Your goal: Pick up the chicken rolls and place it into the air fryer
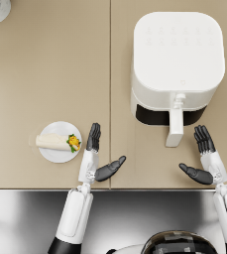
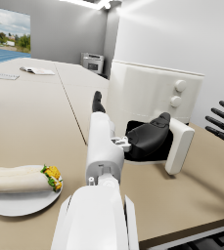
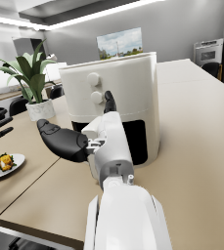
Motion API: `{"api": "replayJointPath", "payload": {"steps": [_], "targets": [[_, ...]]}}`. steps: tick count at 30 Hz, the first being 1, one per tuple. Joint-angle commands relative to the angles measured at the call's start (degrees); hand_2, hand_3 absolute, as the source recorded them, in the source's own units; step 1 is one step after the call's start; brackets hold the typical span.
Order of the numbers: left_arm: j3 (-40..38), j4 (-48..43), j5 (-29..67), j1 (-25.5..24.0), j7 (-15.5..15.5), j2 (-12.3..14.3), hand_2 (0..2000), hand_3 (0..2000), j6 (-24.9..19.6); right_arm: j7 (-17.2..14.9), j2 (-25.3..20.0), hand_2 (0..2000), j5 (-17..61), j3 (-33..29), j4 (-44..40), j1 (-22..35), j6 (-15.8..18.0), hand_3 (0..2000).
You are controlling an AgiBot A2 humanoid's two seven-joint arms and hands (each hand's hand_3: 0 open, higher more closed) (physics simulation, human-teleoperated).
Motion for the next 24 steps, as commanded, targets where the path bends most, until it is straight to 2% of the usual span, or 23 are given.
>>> {"api": "replayJointPath", "payload": {"steps": [1,4,8,15,24], "targets": [[-0.64,-0.72,0.00,-0.06,-1.17,0.17,0,0,-1.17,1.17,-0.78,0,0.00,1.10,-0.09,0.99,-1.16,0],[-2.93,-2.22,0.00,-1.02,-3.04,0.27,0,0,-3.05,3.05,-1.42,0,0.00,1.03,0.04,1.08,-3.02,0],[-5.28,-3.28,0.00,-1.79,-3.84,0.64,0,0,-3.85,3.86,-2.42,0,0.00,2.77,-1.21,1.44,-3.81,0],[-10.11,-5.04,17.83,-3.67,-4.10,1.08,0,0,-4.12,4.12,-4.53,0,15.87,3.62,-2.96,2.84,-4.07,0],[-20.71,-5.38,41.00,-3.07,-4.13,1.67,0,0,-4.14,4.14,-5.56,0,19.03,4.20,-7.14,2.21,-4.10,0]]}}
